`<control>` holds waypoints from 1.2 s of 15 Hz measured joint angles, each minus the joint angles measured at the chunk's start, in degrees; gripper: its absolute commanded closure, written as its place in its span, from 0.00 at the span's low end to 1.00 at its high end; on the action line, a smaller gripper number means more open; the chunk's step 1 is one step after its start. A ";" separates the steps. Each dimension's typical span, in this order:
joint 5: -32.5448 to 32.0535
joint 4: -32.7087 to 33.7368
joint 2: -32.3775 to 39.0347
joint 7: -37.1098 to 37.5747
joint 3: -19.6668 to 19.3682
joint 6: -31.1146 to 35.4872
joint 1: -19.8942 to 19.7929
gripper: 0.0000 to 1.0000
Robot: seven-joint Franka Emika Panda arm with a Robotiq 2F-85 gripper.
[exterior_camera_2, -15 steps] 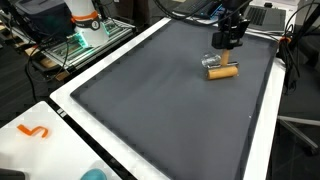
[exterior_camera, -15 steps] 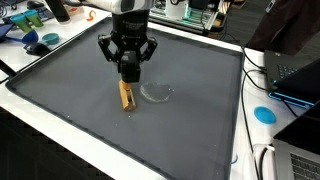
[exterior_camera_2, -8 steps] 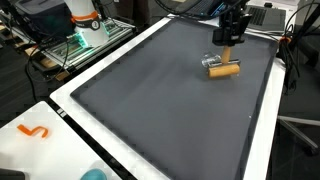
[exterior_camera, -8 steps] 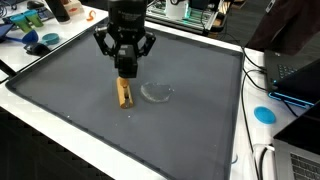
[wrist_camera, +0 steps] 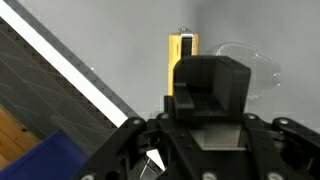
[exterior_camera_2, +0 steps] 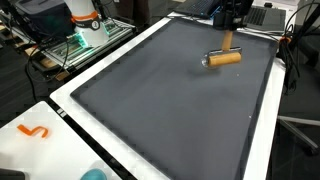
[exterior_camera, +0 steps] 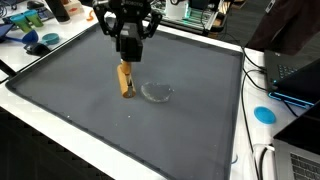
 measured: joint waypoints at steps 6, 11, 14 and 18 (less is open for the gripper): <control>-3.06 0.32 -3.22 3.00 0.97 -4.24 3.45 0.77; -7.80 0.92 -3.90 6.29 2.01 -9.16 6.95 0.77; -9.73 1.69 -3.93 7.89 2.63 -11.79 8.36 0.77; -11.26 2.34 -3.95 9.98 3.41 -13.08 9.76 0.77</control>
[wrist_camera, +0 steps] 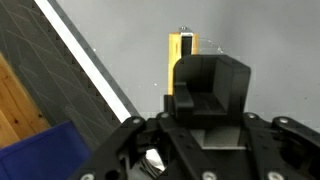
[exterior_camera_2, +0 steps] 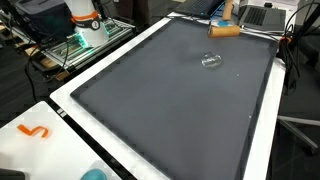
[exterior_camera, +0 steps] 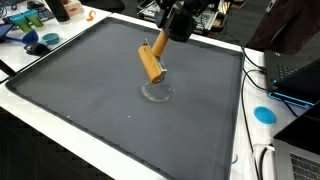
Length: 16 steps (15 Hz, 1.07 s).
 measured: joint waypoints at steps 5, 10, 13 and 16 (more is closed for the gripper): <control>-0.19 0.68 0.00 1.56 0.79 -1.01 1.28 0.77; -0.25 1.45 0.02 2.36 1.34 -2.08 2.07 0.77; -0.67 1.67 0.20 3.72 1.48 -2.08 2.71 0.77; -1.48 1.94 0.57 5.11 1.53 -2.09 3.40 0.77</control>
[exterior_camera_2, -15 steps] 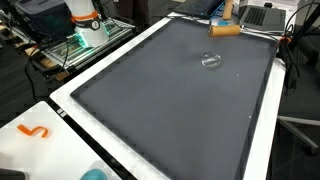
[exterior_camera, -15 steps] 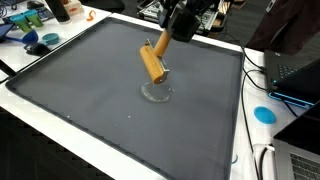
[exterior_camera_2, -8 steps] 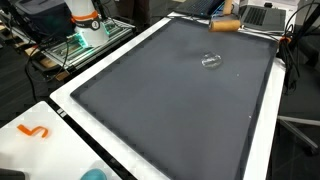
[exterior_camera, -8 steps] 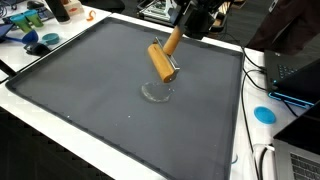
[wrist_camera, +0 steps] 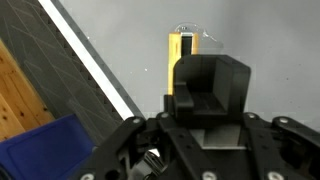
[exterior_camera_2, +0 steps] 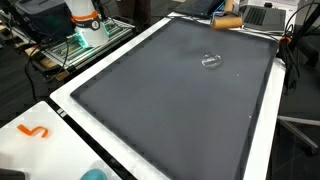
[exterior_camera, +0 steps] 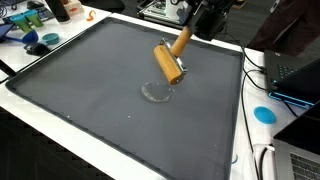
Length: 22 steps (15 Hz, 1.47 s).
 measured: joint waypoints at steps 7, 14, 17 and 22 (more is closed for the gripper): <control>-0.41 0.84 1.22 0.98 0.37 -1.03 0.74 0.77; -0.30 0.91 1.97 0.92 0.42 -1.89 0.71 0.77; -0.13 0.95 2.45 0.75 0.44 -1.90 0.68 0.77; 0.44 1.62 3.17 -0.38 0.44 -1.89 0.40 0.77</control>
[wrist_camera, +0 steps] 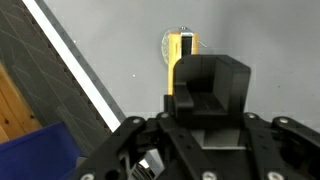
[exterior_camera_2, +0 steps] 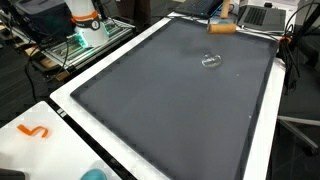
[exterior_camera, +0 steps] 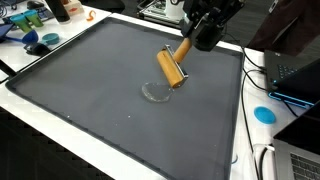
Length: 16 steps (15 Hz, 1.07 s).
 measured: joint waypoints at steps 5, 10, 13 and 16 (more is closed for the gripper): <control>2.36 1.27 0.23 -2.67 0.00 0.18 -1.01 0.77; 5.35 2.73 0.26 -5.92 -0.01 0.36 -2.55 0.77; 7.52 3.60 0.26 -8.40 -0.02 0.71 -3.98 0.77; 9.83 4.19 0.26 -11.13 -0.03 1.02 -5.68 0.77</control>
